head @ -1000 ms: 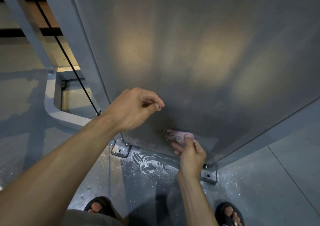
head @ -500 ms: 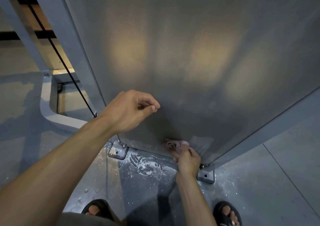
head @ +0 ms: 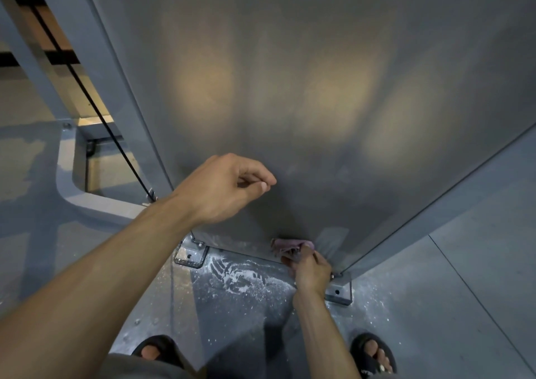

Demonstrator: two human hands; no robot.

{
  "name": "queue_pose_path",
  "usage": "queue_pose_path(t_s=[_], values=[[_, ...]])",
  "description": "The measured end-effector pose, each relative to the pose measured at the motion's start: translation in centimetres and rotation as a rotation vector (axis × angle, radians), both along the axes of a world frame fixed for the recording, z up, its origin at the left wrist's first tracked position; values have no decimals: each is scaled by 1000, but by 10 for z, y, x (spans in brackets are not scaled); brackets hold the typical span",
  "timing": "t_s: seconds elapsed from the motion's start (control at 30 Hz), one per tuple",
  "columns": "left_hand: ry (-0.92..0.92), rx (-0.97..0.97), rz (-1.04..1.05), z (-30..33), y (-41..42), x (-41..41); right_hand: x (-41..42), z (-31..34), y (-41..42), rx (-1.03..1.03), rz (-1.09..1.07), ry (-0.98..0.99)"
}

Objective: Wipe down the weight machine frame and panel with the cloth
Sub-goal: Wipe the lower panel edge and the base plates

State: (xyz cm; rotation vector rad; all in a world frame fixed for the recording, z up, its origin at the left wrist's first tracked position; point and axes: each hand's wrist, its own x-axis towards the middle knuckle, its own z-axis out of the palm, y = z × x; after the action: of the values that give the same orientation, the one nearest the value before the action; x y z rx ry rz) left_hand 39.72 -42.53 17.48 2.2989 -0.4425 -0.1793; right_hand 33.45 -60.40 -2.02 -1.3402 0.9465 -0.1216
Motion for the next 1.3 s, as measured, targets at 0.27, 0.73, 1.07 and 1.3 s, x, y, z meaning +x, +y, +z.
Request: queue_pose_path(t_s=[0.27, 0.73, 1.07, 1.3], values=[[-5, -2, -11, 0, -6, 2, -5, 56, -19, -131, -6, -275], [6, -7, -40, 0, -12, 4, -8, 52, -22, -75, -47, -271], [-15, 10, -51, 0, -20, 3, -6, 6, -13, -61, -35, -36], [-11, 11, -64, -2, -19, 3, -8, 79, -29, -103, -115, -348]])
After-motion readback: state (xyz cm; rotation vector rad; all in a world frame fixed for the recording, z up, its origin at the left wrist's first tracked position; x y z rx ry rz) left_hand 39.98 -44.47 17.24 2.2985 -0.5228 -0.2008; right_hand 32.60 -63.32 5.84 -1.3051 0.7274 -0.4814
